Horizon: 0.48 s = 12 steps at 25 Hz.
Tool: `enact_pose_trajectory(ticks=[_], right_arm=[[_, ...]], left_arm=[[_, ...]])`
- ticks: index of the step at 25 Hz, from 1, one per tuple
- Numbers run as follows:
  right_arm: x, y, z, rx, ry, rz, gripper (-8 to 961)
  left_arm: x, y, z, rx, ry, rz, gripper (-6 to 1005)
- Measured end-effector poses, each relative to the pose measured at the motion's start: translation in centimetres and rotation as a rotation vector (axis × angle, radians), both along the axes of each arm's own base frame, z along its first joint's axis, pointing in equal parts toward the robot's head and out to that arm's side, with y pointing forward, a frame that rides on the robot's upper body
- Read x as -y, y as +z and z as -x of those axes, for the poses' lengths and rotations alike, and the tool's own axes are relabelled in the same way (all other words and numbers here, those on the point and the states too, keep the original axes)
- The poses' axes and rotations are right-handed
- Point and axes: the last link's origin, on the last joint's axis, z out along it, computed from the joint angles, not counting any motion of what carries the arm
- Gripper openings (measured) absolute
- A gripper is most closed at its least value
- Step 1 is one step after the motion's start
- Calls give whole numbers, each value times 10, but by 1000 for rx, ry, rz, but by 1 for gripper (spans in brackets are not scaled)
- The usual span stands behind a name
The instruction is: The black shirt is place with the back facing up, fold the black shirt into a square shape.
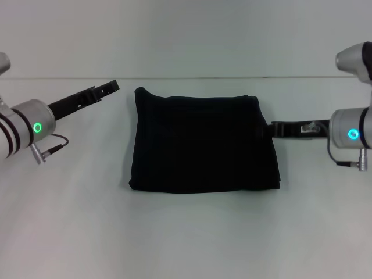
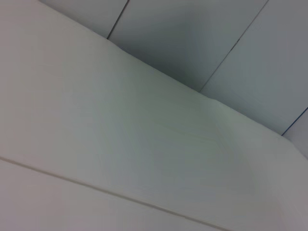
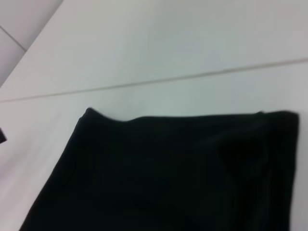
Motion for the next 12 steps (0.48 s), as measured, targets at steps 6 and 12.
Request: enact_pose_trajectory(ticks=[6, 12], right_arm=[[-7, 23, -10, 11, -8, -97, 343], [-10, 49, -10, 4, 75, -174, 472]], left_arm=[[-7, 7, -7, -11, -29, -10, 868], [-6, 20, -35, -24, -219, 4, 869]])
